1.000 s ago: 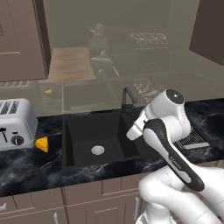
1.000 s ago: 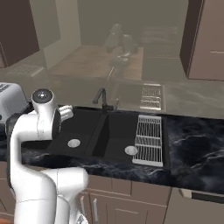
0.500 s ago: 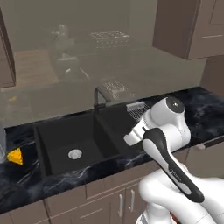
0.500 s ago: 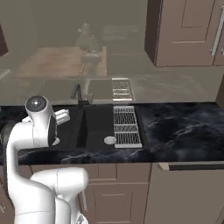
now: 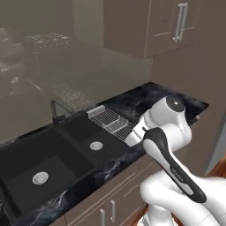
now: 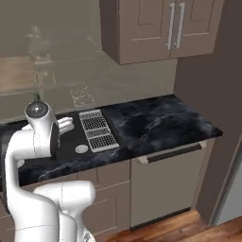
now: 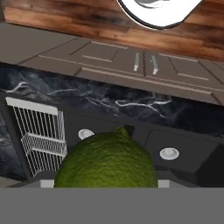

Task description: Turn on the sink faucet. Then move the lime from the counter to the sink. Turn off the sink. Move the vegetable from the sink to the pot next to the stove. Finally move the pot to the front left burner.

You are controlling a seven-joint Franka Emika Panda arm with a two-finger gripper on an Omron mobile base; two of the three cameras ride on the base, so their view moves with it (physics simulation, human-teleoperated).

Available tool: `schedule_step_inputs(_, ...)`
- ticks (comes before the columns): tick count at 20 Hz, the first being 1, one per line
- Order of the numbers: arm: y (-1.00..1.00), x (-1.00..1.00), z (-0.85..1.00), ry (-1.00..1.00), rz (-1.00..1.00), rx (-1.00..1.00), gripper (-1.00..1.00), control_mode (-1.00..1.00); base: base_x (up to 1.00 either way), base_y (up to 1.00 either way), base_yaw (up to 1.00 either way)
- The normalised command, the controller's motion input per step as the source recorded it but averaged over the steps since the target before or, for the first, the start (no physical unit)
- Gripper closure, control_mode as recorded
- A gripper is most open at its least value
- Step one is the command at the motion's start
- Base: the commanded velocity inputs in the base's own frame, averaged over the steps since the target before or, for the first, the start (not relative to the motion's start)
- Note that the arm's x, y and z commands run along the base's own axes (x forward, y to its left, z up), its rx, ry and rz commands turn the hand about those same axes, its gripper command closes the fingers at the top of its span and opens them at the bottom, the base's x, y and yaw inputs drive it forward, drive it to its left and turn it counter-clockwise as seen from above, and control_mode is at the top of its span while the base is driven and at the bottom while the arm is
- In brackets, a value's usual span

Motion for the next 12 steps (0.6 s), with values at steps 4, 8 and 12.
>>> schedule_step_inputs(4,0.00,0.00,0.00,0.00,0.00,0.00,1.00,1.00,-0.02,-0.03,-0.61)
schedule_step_inputs(8,0.00,0.00,0.00,0.00,0.00,0.00,1.00,1.00,-0.05,0.00,-0.63)
schedule_step_inputs(12,0.00,0.00,0.00,0.00,0.00,0.00,1.00,1.00,-0.03,0.00,-0.63)
